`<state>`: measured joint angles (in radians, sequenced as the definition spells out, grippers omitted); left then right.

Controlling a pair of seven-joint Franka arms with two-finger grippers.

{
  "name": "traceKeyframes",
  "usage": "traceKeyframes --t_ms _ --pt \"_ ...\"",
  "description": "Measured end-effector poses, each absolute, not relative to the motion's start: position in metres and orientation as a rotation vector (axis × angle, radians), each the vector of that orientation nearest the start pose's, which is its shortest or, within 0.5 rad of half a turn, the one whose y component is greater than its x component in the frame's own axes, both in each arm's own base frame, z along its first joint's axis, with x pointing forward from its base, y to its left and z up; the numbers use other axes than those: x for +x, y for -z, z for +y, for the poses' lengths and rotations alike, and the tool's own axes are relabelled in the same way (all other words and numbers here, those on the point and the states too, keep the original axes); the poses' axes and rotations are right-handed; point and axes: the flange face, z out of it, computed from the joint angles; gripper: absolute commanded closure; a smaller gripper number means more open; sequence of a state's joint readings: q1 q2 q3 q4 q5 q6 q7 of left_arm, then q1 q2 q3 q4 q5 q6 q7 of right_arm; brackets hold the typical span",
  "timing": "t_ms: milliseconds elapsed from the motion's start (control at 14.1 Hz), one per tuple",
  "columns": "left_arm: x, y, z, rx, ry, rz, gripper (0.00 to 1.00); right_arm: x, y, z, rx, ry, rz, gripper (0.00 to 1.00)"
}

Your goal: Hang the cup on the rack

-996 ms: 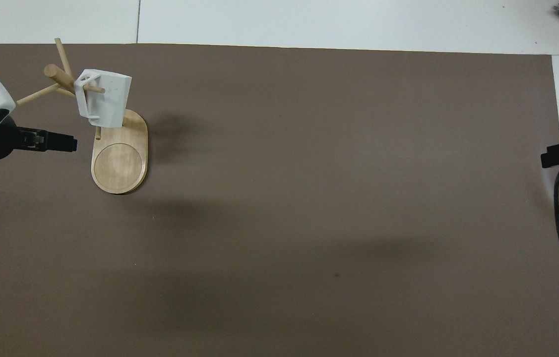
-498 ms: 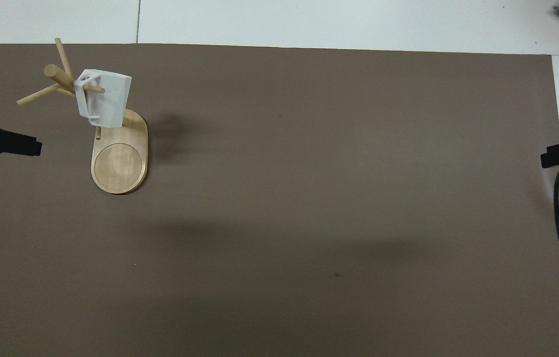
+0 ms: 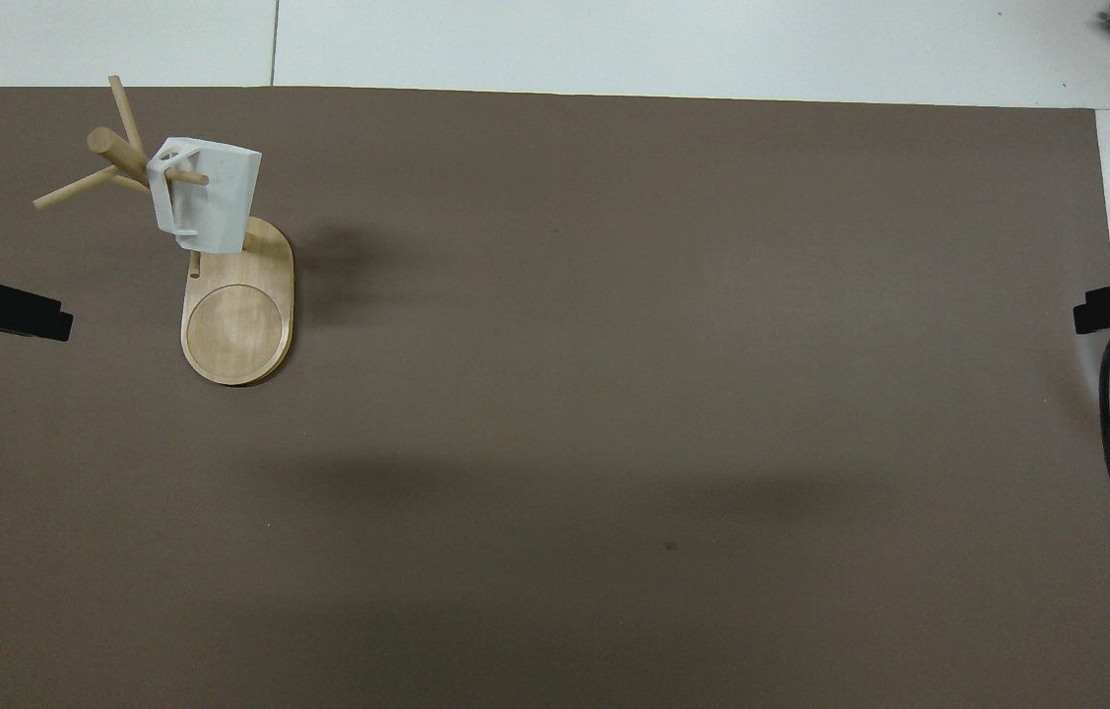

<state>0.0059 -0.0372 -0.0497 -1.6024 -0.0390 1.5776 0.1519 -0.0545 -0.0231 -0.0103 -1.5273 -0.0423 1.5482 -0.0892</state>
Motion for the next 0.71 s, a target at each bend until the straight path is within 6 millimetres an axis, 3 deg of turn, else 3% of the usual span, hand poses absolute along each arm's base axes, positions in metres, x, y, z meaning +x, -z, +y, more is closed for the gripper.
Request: traceKeyframes --t_ms 711 --pt "0.5386 -0.6336 -0.0279 -3.164 0.006 0.305 0.00 0.5440 -0.6557 -0.0400 -3.186 0.064 -0.036 0.00"
